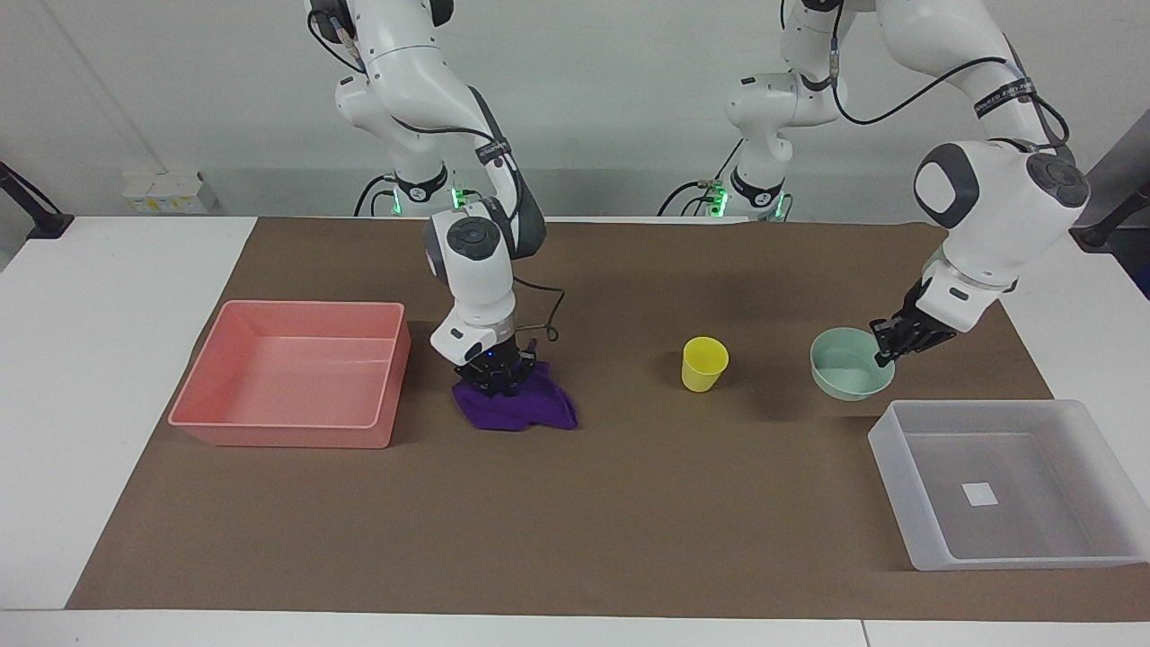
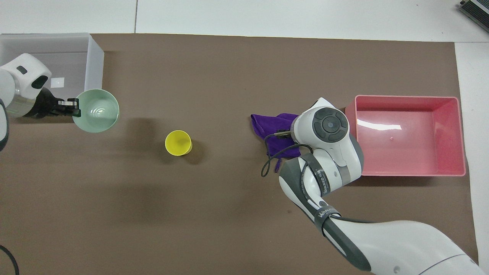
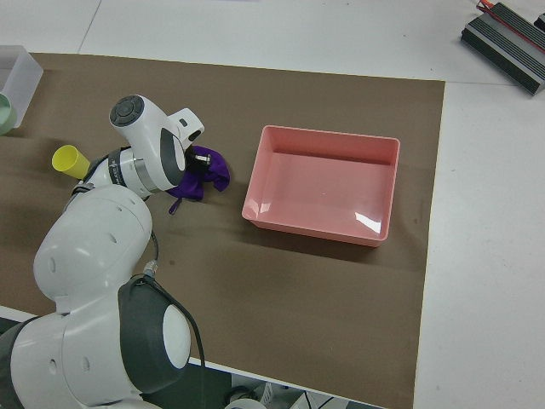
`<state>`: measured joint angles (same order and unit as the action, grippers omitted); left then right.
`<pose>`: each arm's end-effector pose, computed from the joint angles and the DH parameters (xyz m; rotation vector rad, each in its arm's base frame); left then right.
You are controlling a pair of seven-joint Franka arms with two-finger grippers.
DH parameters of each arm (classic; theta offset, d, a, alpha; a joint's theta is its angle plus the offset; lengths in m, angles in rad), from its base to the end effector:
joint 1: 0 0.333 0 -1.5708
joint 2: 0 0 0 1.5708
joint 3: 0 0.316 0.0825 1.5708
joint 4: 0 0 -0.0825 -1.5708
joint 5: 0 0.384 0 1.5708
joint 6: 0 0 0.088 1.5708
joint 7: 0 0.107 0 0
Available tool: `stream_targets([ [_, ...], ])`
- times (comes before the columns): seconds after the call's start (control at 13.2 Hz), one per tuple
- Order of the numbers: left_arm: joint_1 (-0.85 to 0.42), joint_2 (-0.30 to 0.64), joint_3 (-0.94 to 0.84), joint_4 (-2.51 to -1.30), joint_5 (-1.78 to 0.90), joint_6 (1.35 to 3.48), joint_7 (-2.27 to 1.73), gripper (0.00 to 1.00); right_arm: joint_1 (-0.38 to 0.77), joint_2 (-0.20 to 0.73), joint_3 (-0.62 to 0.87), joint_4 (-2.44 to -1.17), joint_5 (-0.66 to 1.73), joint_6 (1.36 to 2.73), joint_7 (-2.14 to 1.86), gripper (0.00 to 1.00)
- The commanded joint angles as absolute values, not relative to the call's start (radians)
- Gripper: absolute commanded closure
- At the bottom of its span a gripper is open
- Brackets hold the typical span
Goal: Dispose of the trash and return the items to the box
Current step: 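Lift the green bowl into the clear box while the right gripper grasps the cloth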
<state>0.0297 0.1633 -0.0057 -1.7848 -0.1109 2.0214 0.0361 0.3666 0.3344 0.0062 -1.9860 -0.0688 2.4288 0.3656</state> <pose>0.6159 0.0085 0.4667 3.0388 0.0497 0.1160 0.5757 0.2247 0.3063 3.1314 0.0883 0.1844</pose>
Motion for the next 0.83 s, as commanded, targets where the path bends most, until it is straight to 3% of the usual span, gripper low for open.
stream_targets([
  [0.0,0.077,0.248,-0.014,-1.634,-0.114,1.967,0.041,1.00,0.350,0.308,0.012,-1.959,-0.087,2.353,0.396,1.00],
  [0.38,0.142,0.357,-0.017,-1.464,-0.095,1.959,0.048,1.00,0.353,0.272,0.012,-1.922,-0.083,2.277,0.459,1.00],
  [0.76,0.219,0.509,-0.026,-1.261,-0.094,1.957,0.109,1.00,0.365,0.238,0.015,-1.746,-0.077,2.019,0.558,1.00],
])
